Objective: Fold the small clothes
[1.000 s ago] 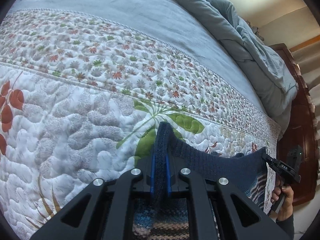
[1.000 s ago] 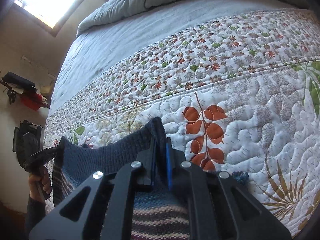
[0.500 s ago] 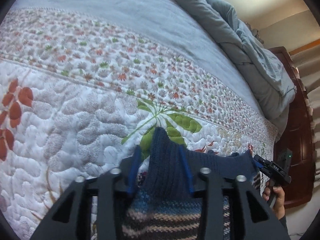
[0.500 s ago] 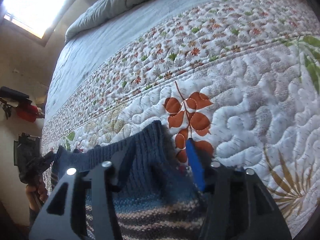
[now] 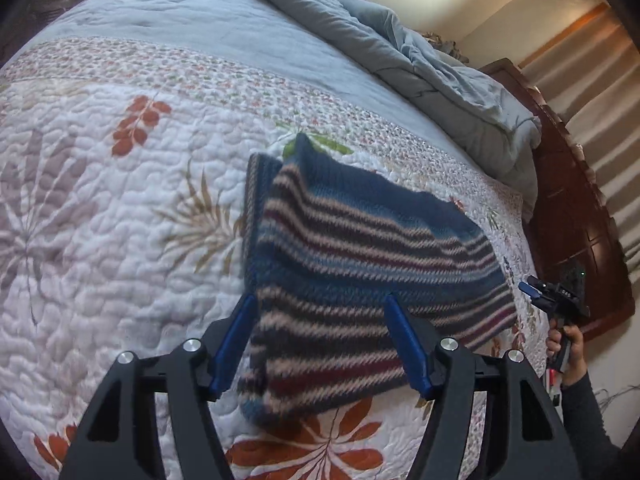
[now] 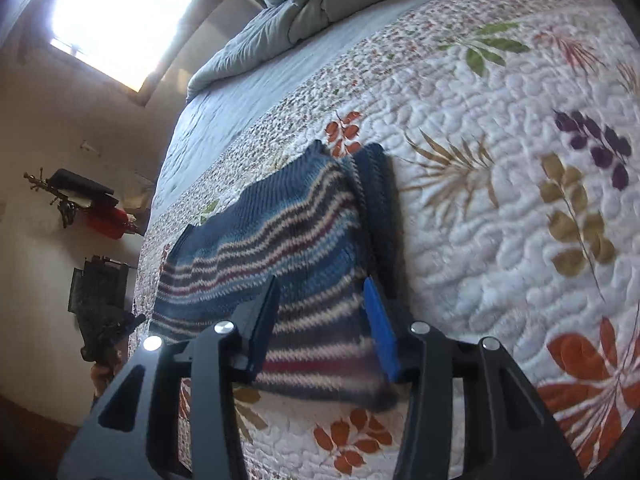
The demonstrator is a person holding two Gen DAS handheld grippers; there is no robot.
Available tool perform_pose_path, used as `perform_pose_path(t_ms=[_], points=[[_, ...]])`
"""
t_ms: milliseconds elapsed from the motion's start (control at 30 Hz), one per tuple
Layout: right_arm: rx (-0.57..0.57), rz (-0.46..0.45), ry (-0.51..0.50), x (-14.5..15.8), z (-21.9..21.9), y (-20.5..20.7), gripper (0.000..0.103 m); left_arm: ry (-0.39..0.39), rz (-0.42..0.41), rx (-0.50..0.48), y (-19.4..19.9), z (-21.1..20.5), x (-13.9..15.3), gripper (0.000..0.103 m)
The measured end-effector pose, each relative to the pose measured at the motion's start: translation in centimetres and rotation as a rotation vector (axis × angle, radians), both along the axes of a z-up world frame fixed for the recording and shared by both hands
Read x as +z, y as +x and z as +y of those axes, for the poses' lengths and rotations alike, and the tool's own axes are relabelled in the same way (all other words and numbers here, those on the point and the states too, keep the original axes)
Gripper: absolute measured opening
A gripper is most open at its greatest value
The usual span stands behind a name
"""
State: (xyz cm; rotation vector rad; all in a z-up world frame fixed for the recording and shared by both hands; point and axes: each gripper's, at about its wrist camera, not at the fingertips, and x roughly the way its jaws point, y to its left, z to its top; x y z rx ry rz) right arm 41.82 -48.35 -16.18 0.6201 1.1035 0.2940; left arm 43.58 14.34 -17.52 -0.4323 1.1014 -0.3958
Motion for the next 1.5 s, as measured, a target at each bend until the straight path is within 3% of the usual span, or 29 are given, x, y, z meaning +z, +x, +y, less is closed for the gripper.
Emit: perform_pose_path(t_ms=[133,333,367,400,433,467,633,700,767,833,900,967,1033,1167,1233,1300,1433,1500], points=[[-0.016,0.079,0.031,-3.0,-0.8,-2.7,0.044,-0.054,0.052,0.041,-2.5,1.0,-2.8,0.067],[0.017,0.074,0.065,-3.6,0.5,-4.2,0.044,-0.068,0.077,0.064,-3.5,0.6,-3.9,0.066],[0.036,0.079,0.046,-3.7,1.0,-4.1,0.037,-0.060,0.097,0.056,-3.3,0.3,-4.1,0.062],[0.065,0.078,-0.001,-3.4,1.6,-4.0,0.014,-0.040,0.122,0.056,-3.1,0.0,-4.4,0.054],[0.082,0.074,-0.040,-3.2,1.9,-3.9,0.010,-0.015,0.154,0.055,-2.7,-0.3,-4.8,0.032],[0.090,0.063,-0.063,-2.7,2.1,-3.8,0.010,-0.003,0.190,0.057,-2.4,-0.4,-5.2,0.018],[0.123,-0.043,-0.126,0.9,2.1,-4.0,0.009,-0.031,0.256,0.078,-1.7,0.6,-5.6,0.014],[0.160,-0.016,-0.169,-0.6,2.4,-4.1,0.010,-0.028,0.270,0.080,-1.7,0.8,-5.9,0.014],[0.173,0.019,-0.206,-2.4,2.1,-4.2,0.016,-0.025,0.275,0.075,-1.6,1.0,-6.0,0.014],[0.132,0.037,-0.146,-3.4,0.8,-4.6,0.035,-0.024,0.274,0.062,-1.5,0.9,-6.1,0.014],[0.059,0.031,-0.047,-3.4,-0.7,-5.6,0.045,-0.024,0.270,0.054,-1.7,0.8,-6.0,0.014],[0.027,0.043,0.025,-3.4,-1.2,-6.0,0.045,-0.031,0.263,0.045,-1.8,0.8,-5.8,0.015],[0.040,0.039,0.019,-3.2,-0.8,-6.2,0.041,-0.035,0.252,0.044,-1.9,0.8,-5.7,0.015],[0.108,0.068,-0.077,-3.7,1.3,-5.7,0.033,-0.043,0.237,0.062,-2.3,0.7,-5.9,0.017],[0.135,0.140,-0.227,-4.7,2.5,-4.9,0.032,-0.045,0.232,0.064,-2.6,0.8,-5.9,0.019],[0.146,0.112,-0.262,-3.5,3.1,-4.4,0.032,-0.042,0.229,0.059,-2.7,0.9,-5.5,0.020],[0.137,-0.053,-0.278,1.7,4.6,-2.6,0.032,-0.054,0.144,0.053,-3.0,1.0,-2.6,0.054],[0.147,-0.074,-0.274,2.6,5.9,-0.7,0.032,-0.074,0.089,0.075,-3.1,1.2,-1.1,0.062]])
